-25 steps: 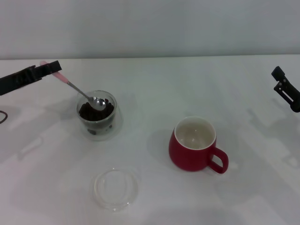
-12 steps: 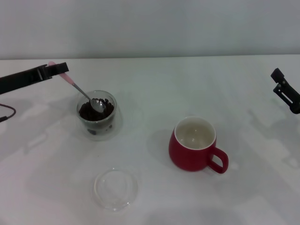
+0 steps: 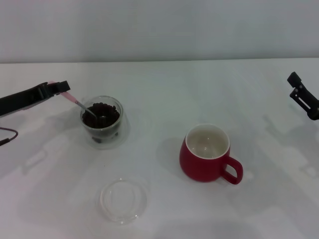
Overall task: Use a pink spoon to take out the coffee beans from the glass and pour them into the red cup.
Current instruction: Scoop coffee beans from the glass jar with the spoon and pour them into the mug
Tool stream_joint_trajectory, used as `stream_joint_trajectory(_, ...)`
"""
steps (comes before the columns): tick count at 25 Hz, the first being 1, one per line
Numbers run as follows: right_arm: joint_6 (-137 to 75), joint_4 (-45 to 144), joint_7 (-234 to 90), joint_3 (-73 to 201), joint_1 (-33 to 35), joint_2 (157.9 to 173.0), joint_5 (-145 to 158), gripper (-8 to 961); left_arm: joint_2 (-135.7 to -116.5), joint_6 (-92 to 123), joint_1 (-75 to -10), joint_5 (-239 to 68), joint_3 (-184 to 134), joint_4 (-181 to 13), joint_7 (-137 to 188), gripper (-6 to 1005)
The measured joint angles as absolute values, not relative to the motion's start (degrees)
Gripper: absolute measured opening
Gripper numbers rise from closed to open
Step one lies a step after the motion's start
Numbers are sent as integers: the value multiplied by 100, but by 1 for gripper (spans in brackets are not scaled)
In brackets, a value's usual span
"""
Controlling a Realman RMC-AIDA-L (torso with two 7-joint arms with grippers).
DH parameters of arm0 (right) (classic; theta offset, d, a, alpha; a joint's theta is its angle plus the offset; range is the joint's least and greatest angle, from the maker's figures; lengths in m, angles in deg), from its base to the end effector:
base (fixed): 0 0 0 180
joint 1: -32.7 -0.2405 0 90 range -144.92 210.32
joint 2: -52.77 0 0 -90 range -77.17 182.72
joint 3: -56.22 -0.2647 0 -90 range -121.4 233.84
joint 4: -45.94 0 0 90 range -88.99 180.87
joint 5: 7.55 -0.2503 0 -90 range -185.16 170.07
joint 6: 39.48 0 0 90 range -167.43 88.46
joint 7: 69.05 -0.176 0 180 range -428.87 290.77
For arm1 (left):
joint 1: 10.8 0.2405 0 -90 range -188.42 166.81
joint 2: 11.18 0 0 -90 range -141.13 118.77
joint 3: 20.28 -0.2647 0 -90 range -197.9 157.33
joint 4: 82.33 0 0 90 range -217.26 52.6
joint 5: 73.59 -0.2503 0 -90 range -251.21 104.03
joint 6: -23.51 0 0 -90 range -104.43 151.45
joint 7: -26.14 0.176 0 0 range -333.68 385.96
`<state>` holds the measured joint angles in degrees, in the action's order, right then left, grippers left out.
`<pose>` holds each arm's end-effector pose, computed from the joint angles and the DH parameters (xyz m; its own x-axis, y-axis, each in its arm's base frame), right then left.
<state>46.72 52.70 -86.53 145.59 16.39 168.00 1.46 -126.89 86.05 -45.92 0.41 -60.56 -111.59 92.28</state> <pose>0.3705 0.3203 0.0026 0.7126 0.2153 -0.6677 -0.5894 -0.3326 -0.7362 -0.3108 0.4570 -0.0108 0.2530 0.6703 0.6977 0.9493 -0.3111 -0.0453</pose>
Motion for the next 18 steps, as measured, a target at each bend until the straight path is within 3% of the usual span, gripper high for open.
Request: stream_joint_trajectory(18, 4303, 5347, -8599, 14523, 1573, 16791, 119, 874, -12678, 8700, -4071, 1292, -6036, -10792, 8837, 136)
